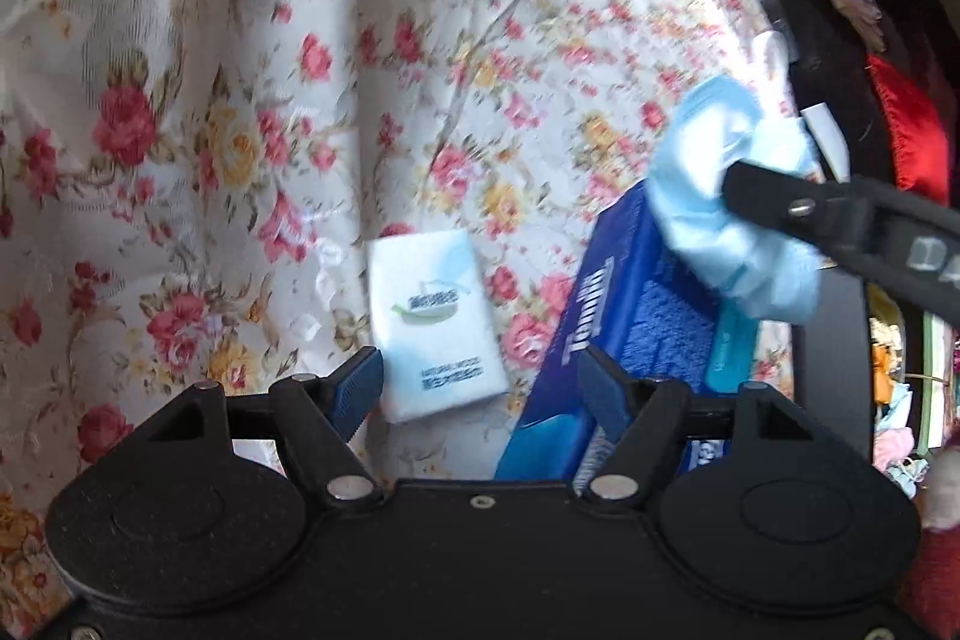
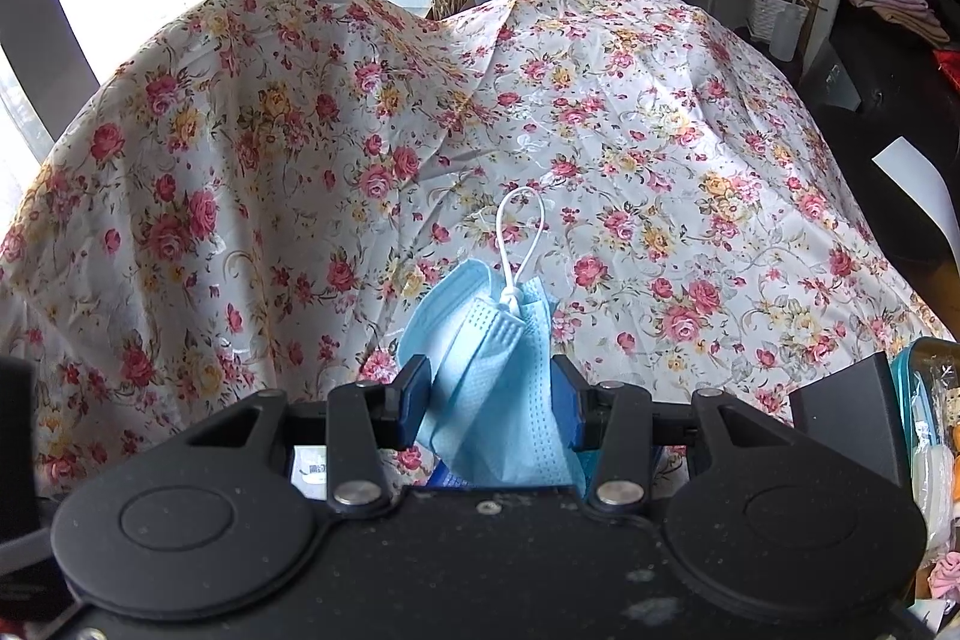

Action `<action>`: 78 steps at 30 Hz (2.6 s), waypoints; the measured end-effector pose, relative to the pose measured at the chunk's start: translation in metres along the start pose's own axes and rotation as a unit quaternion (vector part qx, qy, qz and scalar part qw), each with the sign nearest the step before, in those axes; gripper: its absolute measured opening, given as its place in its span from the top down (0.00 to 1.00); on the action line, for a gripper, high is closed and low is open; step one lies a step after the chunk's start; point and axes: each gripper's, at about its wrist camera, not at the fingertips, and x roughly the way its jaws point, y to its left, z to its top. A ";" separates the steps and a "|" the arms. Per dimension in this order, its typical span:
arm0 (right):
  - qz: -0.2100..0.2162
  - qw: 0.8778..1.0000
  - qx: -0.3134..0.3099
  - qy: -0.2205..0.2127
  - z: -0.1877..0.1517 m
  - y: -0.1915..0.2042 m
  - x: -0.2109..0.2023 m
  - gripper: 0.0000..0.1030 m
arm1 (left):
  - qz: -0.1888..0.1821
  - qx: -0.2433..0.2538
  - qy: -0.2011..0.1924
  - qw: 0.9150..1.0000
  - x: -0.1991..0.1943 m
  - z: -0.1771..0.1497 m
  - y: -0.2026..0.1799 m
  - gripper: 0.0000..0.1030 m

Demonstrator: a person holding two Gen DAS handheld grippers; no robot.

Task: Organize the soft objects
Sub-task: 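Lift the tissue pack with the left tool while the right tool lifts the mask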

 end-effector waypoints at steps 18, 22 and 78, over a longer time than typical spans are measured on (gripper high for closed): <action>0.001 1.000 -0.001 0.003 0.000 0.000 0.002 0.59 | -0.005 -0.047 0.027 0.999 0.021 0.011 0.017 0.29; 0.004 1.000 0.000 0.005 0.000 0.000 0.004 0.59 | 0.009 -0.047 0.042 0.998 0.035 0.013 0.020 0.29; 0.007 0.999 0.049 0.000 -0.050 -0.031 -0.045 0.59 | 0.056 0.127 -0.104 0.985 0.043 0.017 -0.006 0.51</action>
